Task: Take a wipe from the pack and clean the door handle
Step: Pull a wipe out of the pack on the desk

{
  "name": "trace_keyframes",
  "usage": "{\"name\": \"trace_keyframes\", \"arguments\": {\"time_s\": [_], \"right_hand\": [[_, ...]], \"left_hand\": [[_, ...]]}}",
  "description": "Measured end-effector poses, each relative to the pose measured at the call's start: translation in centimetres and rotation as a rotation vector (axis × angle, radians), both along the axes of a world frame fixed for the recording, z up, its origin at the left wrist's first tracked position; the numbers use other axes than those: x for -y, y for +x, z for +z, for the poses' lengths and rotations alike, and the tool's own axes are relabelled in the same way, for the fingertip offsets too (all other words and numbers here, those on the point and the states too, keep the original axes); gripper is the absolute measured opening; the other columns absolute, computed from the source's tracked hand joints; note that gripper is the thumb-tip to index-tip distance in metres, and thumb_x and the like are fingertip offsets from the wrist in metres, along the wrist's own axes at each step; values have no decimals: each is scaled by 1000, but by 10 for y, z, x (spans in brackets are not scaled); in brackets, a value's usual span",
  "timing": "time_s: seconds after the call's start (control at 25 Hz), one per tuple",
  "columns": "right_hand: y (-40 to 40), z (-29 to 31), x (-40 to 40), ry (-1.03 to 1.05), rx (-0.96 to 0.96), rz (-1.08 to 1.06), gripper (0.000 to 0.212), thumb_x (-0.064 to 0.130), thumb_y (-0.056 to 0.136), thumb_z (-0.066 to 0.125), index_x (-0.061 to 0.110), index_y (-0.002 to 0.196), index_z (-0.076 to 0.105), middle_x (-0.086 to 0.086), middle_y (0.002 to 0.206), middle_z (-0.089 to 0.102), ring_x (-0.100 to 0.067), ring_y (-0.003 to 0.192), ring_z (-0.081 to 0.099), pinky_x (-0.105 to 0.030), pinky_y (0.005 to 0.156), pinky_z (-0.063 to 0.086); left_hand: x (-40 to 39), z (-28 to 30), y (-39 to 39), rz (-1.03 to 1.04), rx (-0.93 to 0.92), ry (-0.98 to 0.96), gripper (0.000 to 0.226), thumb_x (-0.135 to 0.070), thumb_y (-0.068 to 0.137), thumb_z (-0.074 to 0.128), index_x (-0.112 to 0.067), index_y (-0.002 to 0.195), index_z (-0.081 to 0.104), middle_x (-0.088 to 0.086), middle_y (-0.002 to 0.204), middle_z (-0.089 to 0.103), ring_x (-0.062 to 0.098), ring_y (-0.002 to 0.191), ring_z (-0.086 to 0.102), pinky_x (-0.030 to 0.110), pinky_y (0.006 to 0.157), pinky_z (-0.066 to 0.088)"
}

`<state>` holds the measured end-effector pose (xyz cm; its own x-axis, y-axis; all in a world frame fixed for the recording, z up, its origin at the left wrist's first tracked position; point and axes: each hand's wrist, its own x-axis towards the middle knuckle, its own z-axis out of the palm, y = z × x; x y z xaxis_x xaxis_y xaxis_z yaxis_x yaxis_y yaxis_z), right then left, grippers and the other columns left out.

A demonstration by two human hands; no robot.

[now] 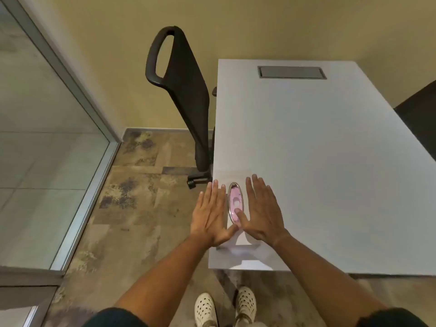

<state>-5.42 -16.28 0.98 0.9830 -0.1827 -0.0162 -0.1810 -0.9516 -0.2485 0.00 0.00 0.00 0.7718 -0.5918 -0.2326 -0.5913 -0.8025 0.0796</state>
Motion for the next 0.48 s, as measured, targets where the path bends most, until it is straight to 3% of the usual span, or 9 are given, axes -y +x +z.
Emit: {"name": "trace_keyframes", "arguments": {"time_s": [0.08,0.2,0.32,0.4,0.48], "right_hand": [[3,-8,1,-6,-40,27,83,66,90,34,23,156,8,-5,165,3,-26,152,5,-34,117,-13],[10,-16,-4,142,-84,-63,69,57,94,47,25,152,28,-3,162,22,-24,148,22,-34,120,11],[23,-14,-8,313,52,-195,54,39,95,59,14,141,45,-10,153,40,-31,140,38,-38,114,30],[28,-13,-10,286,-34,-214,56,39,97,55,16,145,39,-7,156,34,-27,143,31,-36,117,26],[33,-16,-9,74,-119,-127,53,43,97,53,20,144,45,-5,159,29,-26,147,22,-37,120,18]], "left_hand": [[7,-10,-2,14,-37,-37,105,-89,72,-13,-16,139,-47,13,155,-42,30,147,-35,49,124,-10],[14,-24,-4,29,-55,-59,103,-90,71,-14,-18,134,-51,11,152,-45,29,147,-35,48,124,-9],[18,-30,-2,35,-57,-57,104,-88,79,-2,-16,136,-49,12,154,-43,28,147,-36,48,124,-8],[18,-32,-1,40,-38,-43,105,-87,82,4,-15,136,-50,12,153,-44,28,147,-36,48,124,-9],[19,-33,-1,48,-34,-39,107,-87,83,8,-15,138,-49,13,155,-41,28,147,-35,48,124,-9]]}}
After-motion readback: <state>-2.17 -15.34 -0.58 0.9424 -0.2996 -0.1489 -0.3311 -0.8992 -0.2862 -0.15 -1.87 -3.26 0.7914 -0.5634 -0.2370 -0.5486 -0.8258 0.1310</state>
